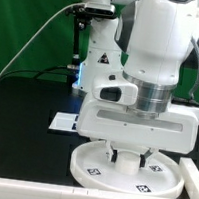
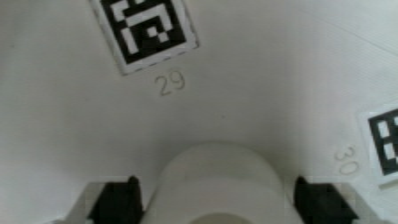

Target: Assemble round table

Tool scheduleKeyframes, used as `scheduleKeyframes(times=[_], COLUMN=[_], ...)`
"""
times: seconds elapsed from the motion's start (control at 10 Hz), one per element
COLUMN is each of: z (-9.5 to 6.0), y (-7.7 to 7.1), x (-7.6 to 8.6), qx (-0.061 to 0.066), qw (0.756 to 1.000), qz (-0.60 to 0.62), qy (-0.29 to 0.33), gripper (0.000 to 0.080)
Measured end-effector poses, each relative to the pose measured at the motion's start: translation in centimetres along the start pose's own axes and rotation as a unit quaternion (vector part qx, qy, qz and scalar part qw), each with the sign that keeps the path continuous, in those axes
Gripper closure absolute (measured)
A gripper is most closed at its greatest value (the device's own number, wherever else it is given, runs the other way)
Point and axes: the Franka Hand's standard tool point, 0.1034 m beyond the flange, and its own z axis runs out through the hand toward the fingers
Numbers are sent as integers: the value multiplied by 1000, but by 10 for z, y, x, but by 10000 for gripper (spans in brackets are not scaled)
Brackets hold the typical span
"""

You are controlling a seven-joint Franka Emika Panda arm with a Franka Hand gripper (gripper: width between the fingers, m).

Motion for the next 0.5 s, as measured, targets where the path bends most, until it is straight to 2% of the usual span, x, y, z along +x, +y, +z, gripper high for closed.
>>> scheduleKeyframes(times=[0.1, 0.4, 0.5], z=[0, -3, -20], y=[0, 3, 14], x=[0, -2, -7], qx=[0, 1, 3], qw=[1000, 1000, 1000], qz=[0, 1, 11], qy=[0, -9, -24], gripper=[204, 160, 152])
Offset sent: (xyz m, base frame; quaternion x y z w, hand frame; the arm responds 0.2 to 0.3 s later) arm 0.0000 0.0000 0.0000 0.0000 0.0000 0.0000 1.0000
